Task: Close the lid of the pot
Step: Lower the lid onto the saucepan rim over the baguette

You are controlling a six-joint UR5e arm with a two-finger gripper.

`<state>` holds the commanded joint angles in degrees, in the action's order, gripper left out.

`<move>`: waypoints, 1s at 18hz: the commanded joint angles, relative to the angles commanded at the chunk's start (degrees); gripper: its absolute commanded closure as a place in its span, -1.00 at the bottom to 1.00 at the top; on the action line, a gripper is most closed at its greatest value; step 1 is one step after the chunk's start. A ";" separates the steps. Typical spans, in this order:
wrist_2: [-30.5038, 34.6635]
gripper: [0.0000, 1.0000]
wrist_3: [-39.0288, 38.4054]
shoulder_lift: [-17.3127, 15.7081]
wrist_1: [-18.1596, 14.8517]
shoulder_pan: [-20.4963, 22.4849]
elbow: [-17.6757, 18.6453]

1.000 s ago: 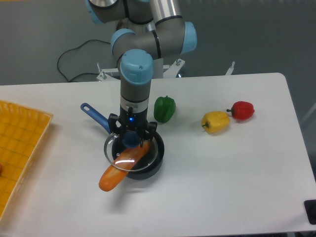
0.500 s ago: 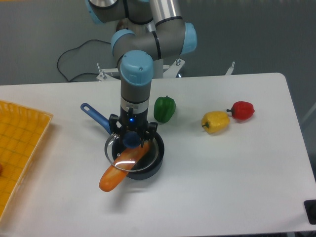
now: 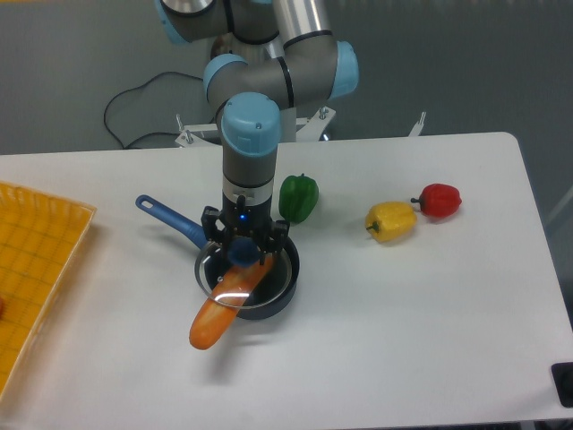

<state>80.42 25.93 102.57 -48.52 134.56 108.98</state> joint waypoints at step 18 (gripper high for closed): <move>0.09 -0.63 0.53 0.09 -0.09 0.00 -0.44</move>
<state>80.51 26.46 102.66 -48.60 134.56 108.54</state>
